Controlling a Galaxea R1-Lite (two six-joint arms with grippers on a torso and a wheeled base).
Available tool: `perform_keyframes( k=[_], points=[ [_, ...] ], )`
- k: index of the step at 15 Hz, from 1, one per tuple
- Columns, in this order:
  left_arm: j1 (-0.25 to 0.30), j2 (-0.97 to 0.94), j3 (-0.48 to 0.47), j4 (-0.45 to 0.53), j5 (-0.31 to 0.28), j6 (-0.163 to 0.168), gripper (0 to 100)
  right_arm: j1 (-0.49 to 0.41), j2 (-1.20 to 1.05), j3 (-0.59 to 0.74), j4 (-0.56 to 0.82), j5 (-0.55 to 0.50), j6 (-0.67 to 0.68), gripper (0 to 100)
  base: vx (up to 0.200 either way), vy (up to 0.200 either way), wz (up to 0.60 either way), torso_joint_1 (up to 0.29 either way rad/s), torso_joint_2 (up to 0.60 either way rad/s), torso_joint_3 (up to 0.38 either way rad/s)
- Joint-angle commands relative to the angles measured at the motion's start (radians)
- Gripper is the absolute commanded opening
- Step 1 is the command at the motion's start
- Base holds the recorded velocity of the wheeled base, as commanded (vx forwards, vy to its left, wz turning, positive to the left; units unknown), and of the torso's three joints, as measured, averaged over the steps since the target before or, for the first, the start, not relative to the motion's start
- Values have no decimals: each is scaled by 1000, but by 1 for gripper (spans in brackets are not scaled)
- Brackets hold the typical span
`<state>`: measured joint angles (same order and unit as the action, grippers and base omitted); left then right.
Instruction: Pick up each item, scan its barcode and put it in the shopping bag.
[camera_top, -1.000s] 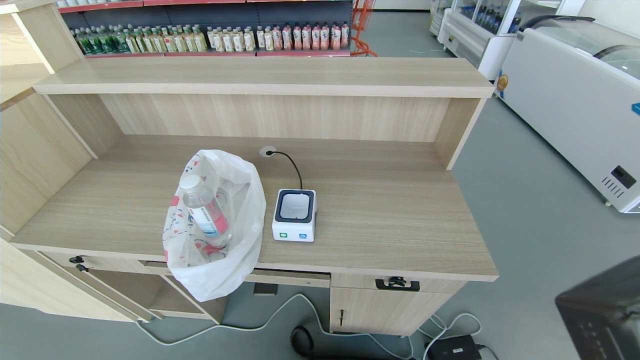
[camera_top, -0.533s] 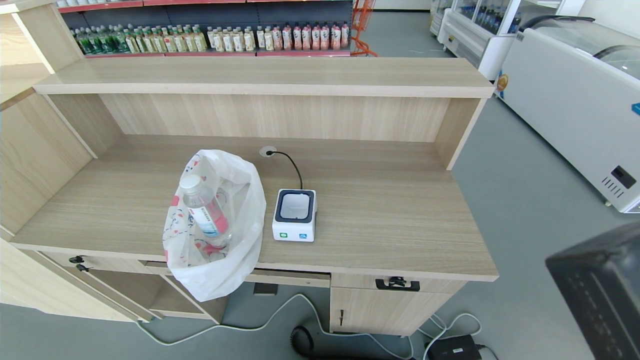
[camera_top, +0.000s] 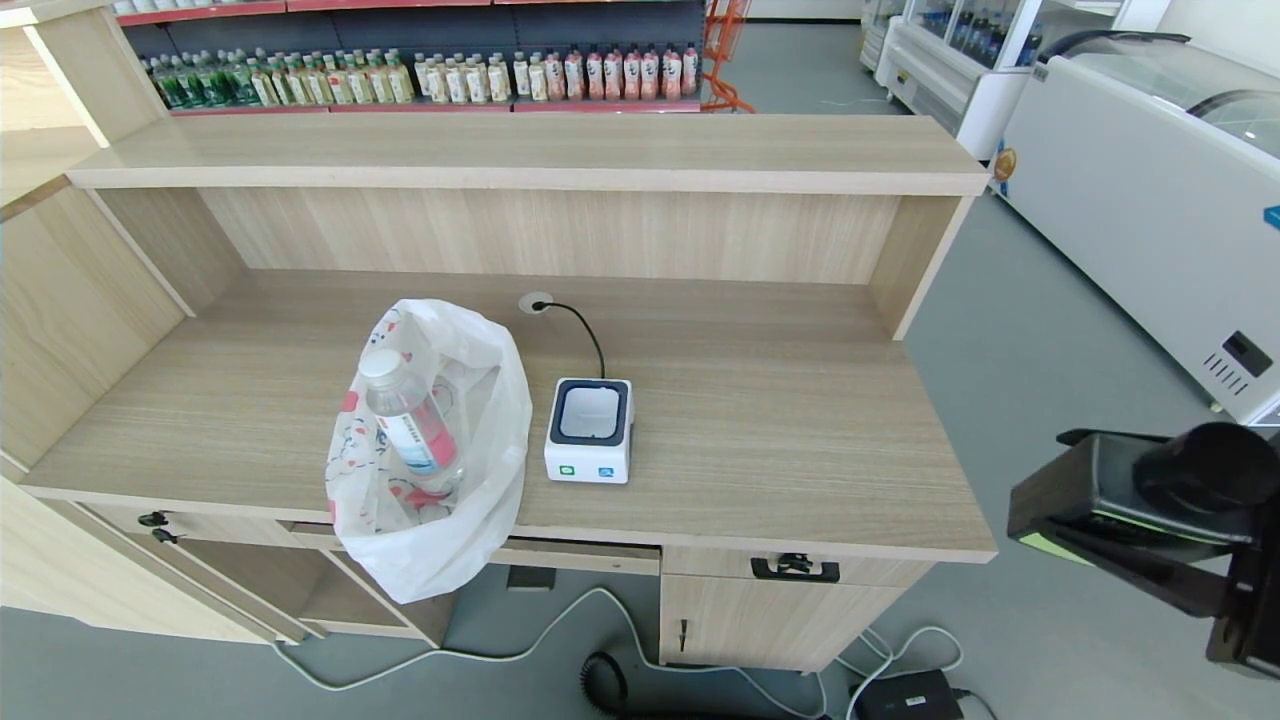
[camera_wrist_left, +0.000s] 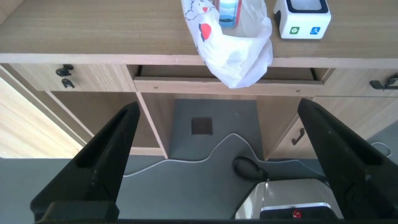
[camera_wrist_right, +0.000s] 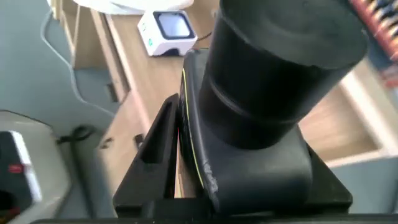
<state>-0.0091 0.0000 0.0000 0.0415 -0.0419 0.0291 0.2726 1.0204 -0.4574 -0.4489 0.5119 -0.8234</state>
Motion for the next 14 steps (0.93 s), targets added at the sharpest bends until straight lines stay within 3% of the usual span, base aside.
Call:
perform_keyframes(
  k=[1, 3, 6, 7, 10, 14],
  points=[
    [0, 2, 0, 0, 0, 0, 100, -16, 12, -10, 26, -9, 265, 0, 0, 0, 0, 0, 0, 0],
    [0, 2, 0, 0, 0, 0, 100, -24, 29, -38, 19, -52, 701, 0, 0, 0, 0, 0, 0, 0],
    [0, 2, 0, 0, -1, 0, 100, -24, 55, -170, 24, -171, 1190, 0, 0, 0, 0, 0, 0, 0],
    [0, 2, 0, 0, 0, 0, 100, -24, 75, -196, 24, -173, 1270, 0, 0, 0, 0, 0, 0, 0],
    [0, 2, 0, 0, 0, 0, 100, -24, 152, -233, 9, -168, 1311, 0, 0, 0, 0, 0, 0, 0],
    [0, 2, 0, 0, 0, 0, 100, -24, 285, -228, -143, -174, 1264, 0, 0, 0, 0, 0, 0, 0]
  ],
)
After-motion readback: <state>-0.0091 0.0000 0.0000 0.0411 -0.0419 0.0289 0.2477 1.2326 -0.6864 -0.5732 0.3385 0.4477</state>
